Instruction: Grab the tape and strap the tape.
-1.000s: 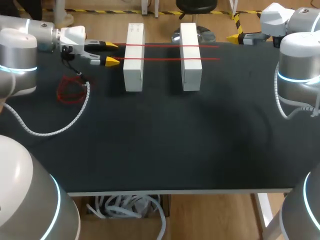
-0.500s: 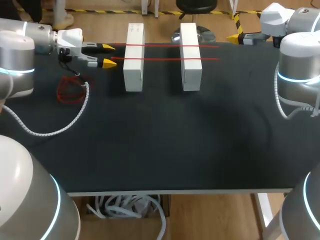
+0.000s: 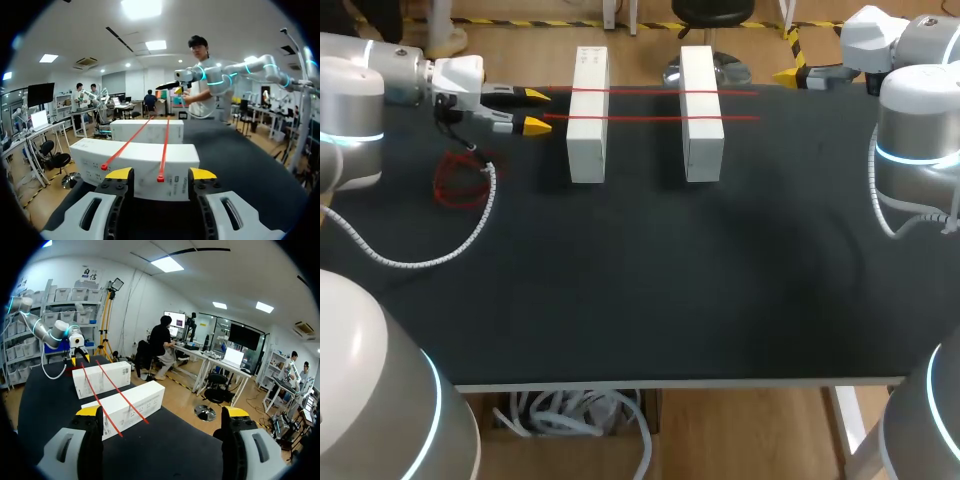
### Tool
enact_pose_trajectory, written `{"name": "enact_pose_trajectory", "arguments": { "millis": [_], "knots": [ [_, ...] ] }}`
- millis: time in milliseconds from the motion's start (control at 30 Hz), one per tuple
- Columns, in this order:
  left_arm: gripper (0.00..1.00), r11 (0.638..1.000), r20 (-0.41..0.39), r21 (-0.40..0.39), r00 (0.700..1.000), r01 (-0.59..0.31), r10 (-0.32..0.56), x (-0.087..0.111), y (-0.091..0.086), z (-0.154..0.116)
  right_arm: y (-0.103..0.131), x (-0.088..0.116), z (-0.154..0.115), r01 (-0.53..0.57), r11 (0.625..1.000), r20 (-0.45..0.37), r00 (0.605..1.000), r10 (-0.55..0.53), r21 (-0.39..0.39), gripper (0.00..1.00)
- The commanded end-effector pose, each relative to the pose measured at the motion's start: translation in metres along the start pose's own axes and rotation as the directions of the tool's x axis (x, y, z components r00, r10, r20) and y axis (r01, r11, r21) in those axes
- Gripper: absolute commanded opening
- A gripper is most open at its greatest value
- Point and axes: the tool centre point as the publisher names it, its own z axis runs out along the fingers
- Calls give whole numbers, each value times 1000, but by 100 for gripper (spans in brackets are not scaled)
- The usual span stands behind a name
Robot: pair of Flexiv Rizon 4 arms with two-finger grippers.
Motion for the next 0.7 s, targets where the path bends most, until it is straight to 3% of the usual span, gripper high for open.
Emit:
{"name": "enact_pose_trajectory", "arguments": {
  "millis": [33, 400, 700],
  "knots": [
    [47, 1000, -10, 2, 1000, 1, -1, -5, 1, 0, 0, 0, 0, 0, 1000, 0, 1000, 0, 0, 100],
    [39, 1000, -26, -6, 1000, 12, -12, -5, 4, 0, 0, 0, 0, 0, 1000, 0, 1000, 0, 0, 100],
    [40, 1000, -28, -4, 999, 29, -29, -5, 5, 0, 0, 0, 0, 0, 1000, 0, 1000, 0, 0, 100]
  ]
}}
